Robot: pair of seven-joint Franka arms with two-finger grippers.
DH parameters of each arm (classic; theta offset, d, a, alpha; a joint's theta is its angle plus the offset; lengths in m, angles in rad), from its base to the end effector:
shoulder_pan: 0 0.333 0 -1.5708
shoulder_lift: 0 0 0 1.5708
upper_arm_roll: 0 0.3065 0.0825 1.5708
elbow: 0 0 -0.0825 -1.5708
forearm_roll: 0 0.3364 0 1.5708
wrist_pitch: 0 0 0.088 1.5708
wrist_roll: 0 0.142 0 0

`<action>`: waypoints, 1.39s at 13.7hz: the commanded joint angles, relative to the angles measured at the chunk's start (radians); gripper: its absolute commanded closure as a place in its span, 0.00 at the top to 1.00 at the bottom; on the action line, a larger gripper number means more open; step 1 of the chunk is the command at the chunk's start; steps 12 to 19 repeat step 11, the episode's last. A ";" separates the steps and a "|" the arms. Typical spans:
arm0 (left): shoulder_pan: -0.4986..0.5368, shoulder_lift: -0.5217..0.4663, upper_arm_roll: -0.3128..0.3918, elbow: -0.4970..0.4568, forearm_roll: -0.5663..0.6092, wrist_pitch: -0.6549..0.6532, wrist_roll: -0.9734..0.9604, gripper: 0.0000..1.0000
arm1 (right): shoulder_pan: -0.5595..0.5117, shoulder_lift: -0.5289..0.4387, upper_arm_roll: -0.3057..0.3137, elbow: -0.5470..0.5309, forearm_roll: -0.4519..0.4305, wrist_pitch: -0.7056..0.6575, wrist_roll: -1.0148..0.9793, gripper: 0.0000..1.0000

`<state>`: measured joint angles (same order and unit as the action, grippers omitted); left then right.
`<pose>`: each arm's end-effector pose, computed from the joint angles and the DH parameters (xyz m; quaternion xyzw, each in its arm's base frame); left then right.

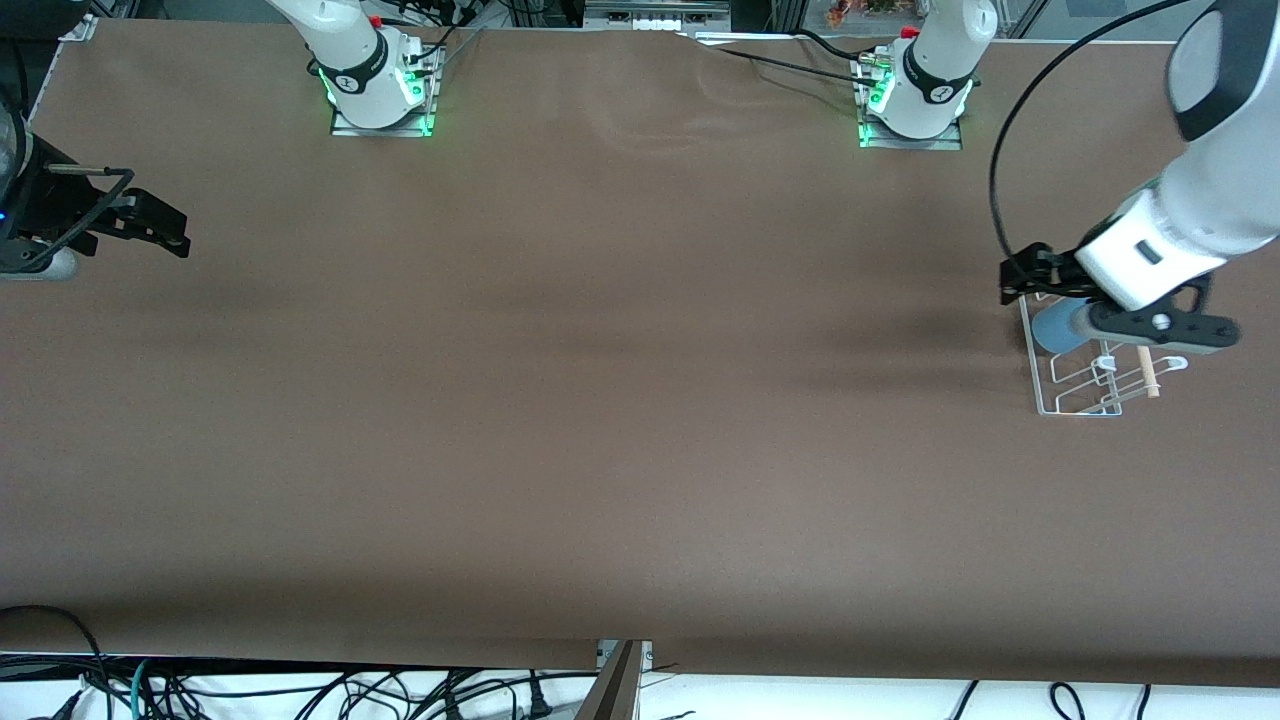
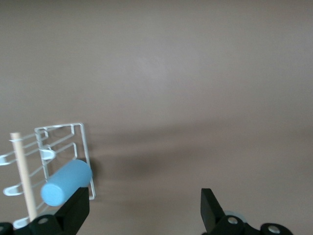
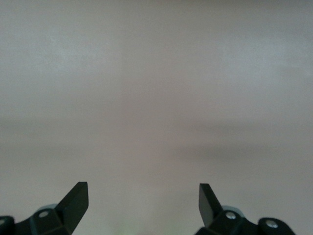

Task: Transfer cup to left arm and place on rack

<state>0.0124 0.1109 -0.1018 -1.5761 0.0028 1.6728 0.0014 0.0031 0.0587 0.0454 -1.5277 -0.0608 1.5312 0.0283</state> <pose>0.5436 -0.0458 0.5285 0.9989 -0.0453 -0.0070 0.0039 0.5179 0.0156 0.5650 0.9992 0.0097 -0.0264 0.0301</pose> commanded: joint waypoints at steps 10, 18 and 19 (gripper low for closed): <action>-0.054 -0.125 0.067 -0.228 -0.030 0.122 -0.141 1.00 | -0.008 -0.005 0.001 0.006 0.027 -0.014 -0.011 1.00; -0.054 -0.125 0.068 -0.228 -0.030 0.122 -0.141 1.00 | -0.008 -0.005 0.001 0.006 0.027 -0.014 -0.011 1.00; -0.054 -0.125 0.068 -0.228 -0.030 0.122 -0.141 1.00 | -0.008 -0.005 0.001 0.006 0.027 -0.014 -0.011 1.00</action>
